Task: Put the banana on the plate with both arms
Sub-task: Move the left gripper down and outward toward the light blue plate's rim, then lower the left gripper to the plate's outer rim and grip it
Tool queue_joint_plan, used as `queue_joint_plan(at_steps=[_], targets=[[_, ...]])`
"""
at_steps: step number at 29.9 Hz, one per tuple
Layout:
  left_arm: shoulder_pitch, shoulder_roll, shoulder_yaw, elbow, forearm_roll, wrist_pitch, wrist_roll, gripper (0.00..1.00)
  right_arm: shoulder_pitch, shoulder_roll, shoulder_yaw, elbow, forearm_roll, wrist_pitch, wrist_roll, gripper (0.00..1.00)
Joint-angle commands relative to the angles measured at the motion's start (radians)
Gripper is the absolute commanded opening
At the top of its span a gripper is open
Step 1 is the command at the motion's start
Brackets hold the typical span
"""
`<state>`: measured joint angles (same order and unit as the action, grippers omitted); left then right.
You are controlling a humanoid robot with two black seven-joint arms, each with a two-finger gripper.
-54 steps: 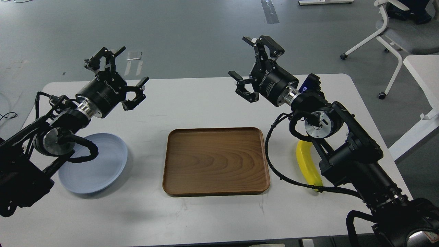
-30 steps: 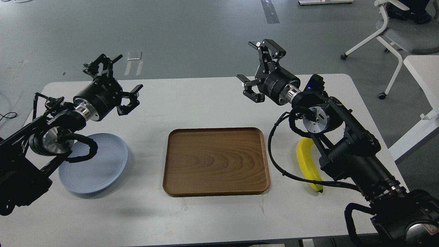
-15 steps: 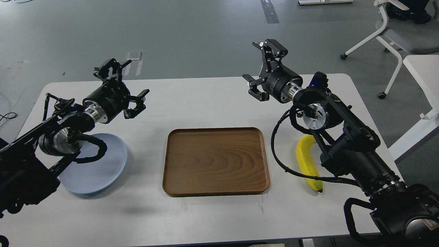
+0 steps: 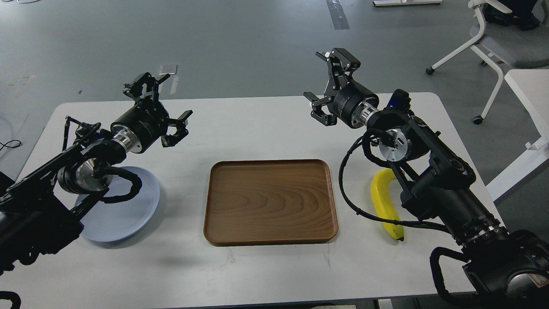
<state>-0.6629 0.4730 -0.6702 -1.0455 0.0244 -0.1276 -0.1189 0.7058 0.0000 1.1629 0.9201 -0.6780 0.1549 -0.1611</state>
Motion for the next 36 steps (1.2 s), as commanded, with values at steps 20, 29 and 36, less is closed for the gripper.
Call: queue_joint_plan(at_steps=[20,29,36], targets=[[-0.035,0.064,-0.002,-0.040,0.799,0.161,0.002,0.98,-0.011,0.000,0.001,0.011,0.002,0.000,0.003,1.00],[-0.014,0.272,0.060,-0.159,1.123,0.181,-0.002,0.98,-0.023,0.000,0.012,0.013,0.002,0.000,0.003,1.00],[0.026,0.416,0.246,-0.225,1.250,0.433,-0.040,0.98,-0.029,0.000,0.014,0.013,0.002,0.000,0.003,1.00]])
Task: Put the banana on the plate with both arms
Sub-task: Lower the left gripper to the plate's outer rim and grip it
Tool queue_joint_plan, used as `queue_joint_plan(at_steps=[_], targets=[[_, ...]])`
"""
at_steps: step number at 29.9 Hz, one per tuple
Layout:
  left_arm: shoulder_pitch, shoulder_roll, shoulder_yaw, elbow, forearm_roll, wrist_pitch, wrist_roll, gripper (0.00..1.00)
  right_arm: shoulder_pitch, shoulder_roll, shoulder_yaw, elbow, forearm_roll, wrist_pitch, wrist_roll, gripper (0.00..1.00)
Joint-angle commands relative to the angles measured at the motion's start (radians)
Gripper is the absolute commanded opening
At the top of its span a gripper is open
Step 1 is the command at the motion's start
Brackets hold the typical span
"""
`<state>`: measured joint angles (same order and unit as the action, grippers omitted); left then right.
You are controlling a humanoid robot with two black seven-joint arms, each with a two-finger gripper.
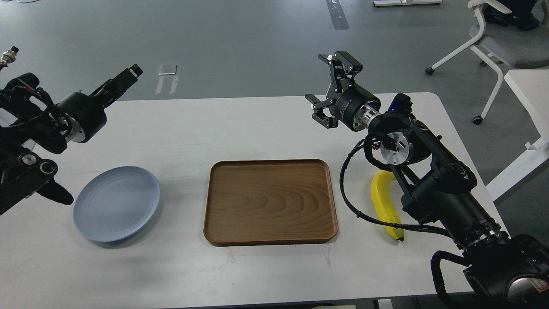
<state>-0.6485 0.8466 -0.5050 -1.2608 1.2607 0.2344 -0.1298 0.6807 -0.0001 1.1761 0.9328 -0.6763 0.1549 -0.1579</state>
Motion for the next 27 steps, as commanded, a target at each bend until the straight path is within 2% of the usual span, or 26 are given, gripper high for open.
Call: queue_joint_plan(at_steps=[1,3,7,11,27], targets=[[0.012,0.055,0.106,-0.009,0.017,0.083,-0.042,0.98,-0.006,0.000,0.000,0.000,0.000,0.000,0.000,1.00],[0.013,0.112,0.210,-0.015,0.019,0.147,-0.057,0.98,-0.007,0.000,0.000,0.000,0.000,0.000,0.000,1.00],[0.012,0.192,0.305,-0.015,0.020,0.171,-0.070,0.98,-0.009,0.000,-0.001,0.000,-0.002,0.000,0.000,1.00],[0.013,0.253,0.373,-0.015,0.022,0.172,-0.207,0.98,-0.012,0.000,-0.006,0.000,-0.002,0.000,0.000,1.00],[0.064,0.269,0.418,0.014,0.072,0.227,-0.220,0.98,-0.021,0.000,0.016,-0.005,-0.003,-0.003,-0.002,1.00]])
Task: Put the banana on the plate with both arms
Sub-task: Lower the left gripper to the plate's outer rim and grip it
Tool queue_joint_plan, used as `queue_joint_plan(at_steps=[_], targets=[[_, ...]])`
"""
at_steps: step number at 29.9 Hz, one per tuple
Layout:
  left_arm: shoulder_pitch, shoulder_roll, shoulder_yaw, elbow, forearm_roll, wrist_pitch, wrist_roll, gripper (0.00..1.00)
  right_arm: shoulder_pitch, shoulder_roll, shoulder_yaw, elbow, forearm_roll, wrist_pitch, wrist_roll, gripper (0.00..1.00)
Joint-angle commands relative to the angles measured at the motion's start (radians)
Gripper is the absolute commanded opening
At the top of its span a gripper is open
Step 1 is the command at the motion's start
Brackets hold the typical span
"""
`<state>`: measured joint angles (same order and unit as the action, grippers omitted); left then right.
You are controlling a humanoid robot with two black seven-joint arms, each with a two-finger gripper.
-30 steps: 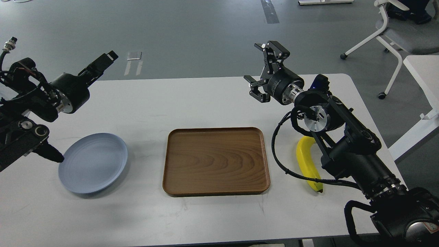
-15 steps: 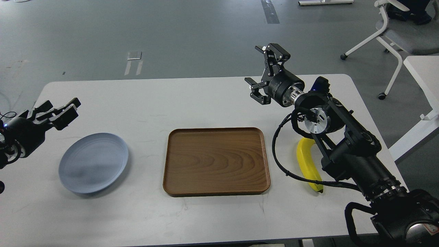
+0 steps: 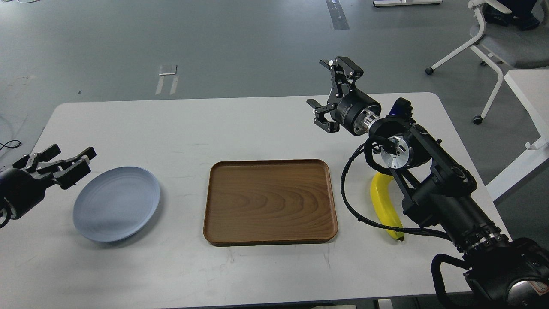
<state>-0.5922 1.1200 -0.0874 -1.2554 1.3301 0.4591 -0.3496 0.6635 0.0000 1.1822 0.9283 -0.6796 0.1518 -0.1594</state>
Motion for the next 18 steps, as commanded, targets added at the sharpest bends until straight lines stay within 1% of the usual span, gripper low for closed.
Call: queue_joint_plan(at_steps=[1,4,6,8,11,12,14,16,18], targets=[[0.014,-0.006,0.000,0.016,0.008,0.006,0.000,0.98,-0.004,0.000,0.017,0.000,0.000,0.000,0.000,1.00],[0.031,-0.012,0.002,0.053,0.041,0.030,0.000,0.98,-0.004,0.000,0.030,-0.003,0.000,0.000,0.000,1.00],[0.052,-0.014,0.002,0.071,0.067,0.030,0.000,0.98,-0.004,0.000,0.037,-0.003,0.002,-0.003,0.000,1.00],[0.090,-0.029,0.000,0.117,0.086,0.030,0.000,0.98,-0.005,0.000,0.050,-0.003,0.002,-0.005,0.000,1.00],[0.109,-0.104,0.002,0.206,0.083,0.030,0.001,0.98,-0.024,0.000,0.057,0.000,0.002,-0.005,0.000,1.00],[0.109,-0.104,0.002,0.206,0.083,0.030,0.001,0.98,-0.024,0.000,0.057,0.000,0.002,-0.005,0.000,1.00],[0.120,-0.126,0.002,0.244,0.074,0.030,0.004,0.98,-0.027,0.000,0.062,0.000,0.002,-0.005,0.000,1.00],[0.143,-0.153,-0.002,0.275,0.057,0.017,0.006,0.97,-0.028,0.000,0.062,0.000,0.002,-0.005,0.000,1.00],[0.143,-0.163,-0.002,0.280,0.043,0.003,0.008,0.96,-0.028,0.000,0.062,0.000,0.002,-0.005,0.000,1.00]])
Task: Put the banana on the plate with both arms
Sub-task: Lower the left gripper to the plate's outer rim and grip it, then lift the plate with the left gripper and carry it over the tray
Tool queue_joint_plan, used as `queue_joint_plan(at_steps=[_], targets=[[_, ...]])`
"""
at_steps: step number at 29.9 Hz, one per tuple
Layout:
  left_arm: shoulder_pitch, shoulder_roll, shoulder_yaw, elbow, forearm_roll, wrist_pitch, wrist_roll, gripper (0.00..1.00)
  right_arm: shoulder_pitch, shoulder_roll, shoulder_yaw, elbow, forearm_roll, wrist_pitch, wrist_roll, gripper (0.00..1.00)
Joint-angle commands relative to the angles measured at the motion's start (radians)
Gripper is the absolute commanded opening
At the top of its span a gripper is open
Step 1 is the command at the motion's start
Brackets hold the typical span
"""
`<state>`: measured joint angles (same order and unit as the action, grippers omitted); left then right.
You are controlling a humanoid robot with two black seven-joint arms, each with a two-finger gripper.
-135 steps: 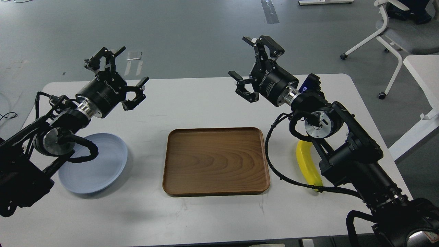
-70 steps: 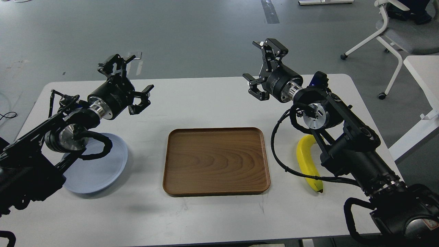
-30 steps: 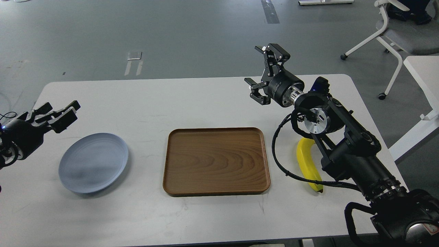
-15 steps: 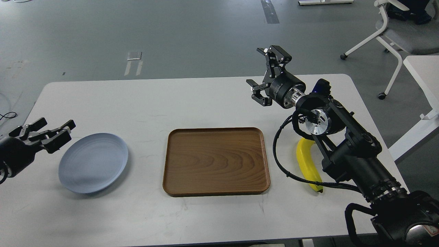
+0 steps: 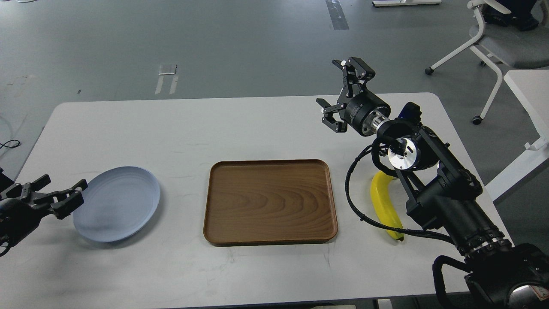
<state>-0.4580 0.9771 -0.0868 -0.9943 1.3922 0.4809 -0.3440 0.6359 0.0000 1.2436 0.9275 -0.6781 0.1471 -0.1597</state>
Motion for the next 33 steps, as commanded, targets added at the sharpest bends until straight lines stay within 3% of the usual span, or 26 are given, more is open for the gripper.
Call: queue_joint_plan(at_steps=[1,7,17,19,20,22,23,24,31,33], targets=[[0.009,-0.024,-0.002,0.019,-0.042,-0.037,0.002,0.94,-0.002,0.000,0.000,0.001,0.000,0.000,0.000,1.00],[0.009,-0.052,-0.002,0.043,-0.102,-0.097,0.002,0.84,-0.002,0.000,0.000,0.001,0.000,0.000,0.000,1.00],[0.025,-0.095,-0.001,0.121,-0.104,-0.117,-0.009,0.81,-0.004,0.000,0.000,0.001,0.000,-0.001,0.002,1.00],[0.029,-0.097,-0.001,0.121,-0.104,-0.133,-0.009,0.68,-0.004,0.000,0.000,0.001,0.000,-0.003,0.002,1.00],[0.029,-0.097,-0.001,0.121,-0.104,-0.140,-0.009,0.49,-0.004,0.000,0.000,0.001,0.000,-0.003,0.003,1.00],[0.032,-0.098,-0.001,0.121,-0.105,-0.148,-0.010,0.27,-0.004,0.000,0.000,0.001,0.000,-0.003,0.006,1.00],[0.035,-0.098,-0.002,0.121,-0.105,-0.157,-0.010,0.11,-0.005,0.000,0.000,0.001,0.000,-0.003,0.006,1.00],[0.035,-0.098,-0.002,0.121,-0.105,-0.160,-0.010,0.03,-0.005,0.000,0.000,0.001,0.000,-0.003,0.006,1.00],[0.029,-0.098,-0.004,0.120,-0.124,-0.157,-0.020,0.00,-0.010,0.000,-0.001,0.001,0.000,-0.003,0.009,1.00],[0.022,-0.097,-0.005,0.114,-0.127,-0.157,-0.061,0.00,-0.013,0.000,0.000,0.001,-0.001,-0.004,0.009,1.00]])
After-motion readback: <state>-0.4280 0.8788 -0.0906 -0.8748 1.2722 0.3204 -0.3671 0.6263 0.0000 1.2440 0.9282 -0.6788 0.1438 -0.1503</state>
